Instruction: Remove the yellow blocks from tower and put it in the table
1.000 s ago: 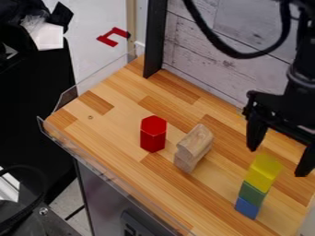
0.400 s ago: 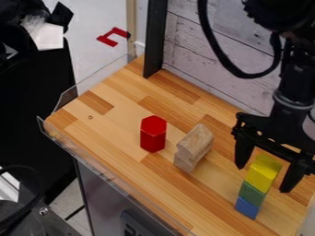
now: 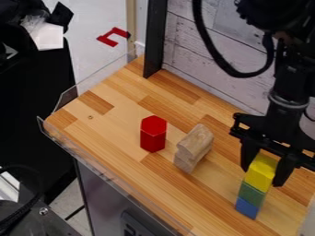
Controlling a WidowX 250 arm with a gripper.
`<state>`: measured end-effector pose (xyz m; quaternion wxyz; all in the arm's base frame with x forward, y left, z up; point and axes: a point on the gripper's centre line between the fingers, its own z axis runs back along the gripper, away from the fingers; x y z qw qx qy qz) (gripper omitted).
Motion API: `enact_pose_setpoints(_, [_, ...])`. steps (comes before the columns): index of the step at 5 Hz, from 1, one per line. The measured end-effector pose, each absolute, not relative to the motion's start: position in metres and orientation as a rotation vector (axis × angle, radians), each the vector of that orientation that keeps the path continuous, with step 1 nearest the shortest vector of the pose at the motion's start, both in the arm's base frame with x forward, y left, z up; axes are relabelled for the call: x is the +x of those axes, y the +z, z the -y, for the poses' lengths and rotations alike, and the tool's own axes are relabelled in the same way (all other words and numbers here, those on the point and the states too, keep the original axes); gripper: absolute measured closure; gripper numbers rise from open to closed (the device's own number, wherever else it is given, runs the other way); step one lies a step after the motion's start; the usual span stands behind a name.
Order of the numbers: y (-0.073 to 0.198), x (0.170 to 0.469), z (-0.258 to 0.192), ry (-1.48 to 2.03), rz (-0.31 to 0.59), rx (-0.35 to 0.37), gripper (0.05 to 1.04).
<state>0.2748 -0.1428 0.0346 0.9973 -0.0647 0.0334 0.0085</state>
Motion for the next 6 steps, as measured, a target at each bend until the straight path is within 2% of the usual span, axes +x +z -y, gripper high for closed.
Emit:
enact_pose_setpoints(1, [0.038, 0.274, 0.140, 0.020, -0.063, -0.117, 0.506])
enact_pose_setpoints(3, [0.071, 0.278, 0.129, 0.068, 0.051, -0.088, 0.506])
enact_pose_setpoints(4, [0.073, 0.280, 0.123, 0.083, 0.057, -0.088, 0.506])
enact_pose_setpoints(6, [0.056, 0.291, 0.100, 0.103, 0.040, -0.082, 0.506])
